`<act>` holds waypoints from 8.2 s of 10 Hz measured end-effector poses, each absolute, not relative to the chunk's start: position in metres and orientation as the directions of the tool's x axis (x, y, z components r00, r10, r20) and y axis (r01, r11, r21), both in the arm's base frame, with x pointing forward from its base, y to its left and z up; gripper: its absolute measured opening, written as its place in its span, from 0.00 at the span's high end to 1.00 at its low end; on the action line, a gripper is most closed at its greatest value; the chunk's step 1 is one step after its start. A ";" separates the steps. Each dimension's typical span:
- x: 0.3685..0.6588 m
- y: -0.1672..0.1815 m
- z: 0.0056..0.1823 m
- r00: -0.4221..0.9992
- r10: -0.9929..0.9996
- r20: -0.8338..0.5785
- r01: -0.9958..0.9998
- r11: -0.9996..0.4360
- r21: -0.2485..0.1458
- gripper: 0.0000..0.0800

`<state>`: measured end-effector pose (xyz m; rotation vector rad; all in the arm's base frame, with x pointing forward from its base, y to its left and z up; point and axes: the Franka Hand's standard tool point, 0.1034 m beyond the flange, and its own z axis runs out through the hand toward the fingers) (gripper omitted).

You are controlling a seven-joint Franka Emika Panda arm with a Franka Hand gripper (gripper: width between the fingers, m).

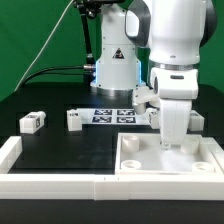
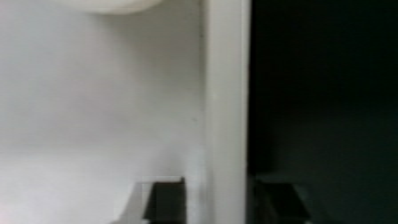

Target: Assemble one leg

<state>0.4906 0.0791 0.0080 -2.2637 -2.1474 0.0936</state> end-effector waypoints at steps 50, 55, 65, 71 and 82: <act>0.365 0.159 0.007 0.532 0.183 -0.827 0.370 -0.929 0.032 0.36; 0.365 0.159 0.007 0.532 0.183 -0.827 0.370 -0.929 0.032 0.64; 0.391 0.145 0.094 0.547 0.201 -0.813 0.375 -0.927 0.023 0.64; 0.411 0.152 0.089 0.825 0.308 -0.474 0.363 -0.931 0.027 0.64; 0.452 0.117 0.113 0.987 0.153 -0.048 0.151 -0.987 -0.059 0.64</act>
Offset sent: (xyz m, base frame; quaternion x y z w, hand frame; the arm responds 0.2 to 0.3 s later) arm 0.0000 0.0000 0.0000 0.0000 0.0000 0.0000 1.0000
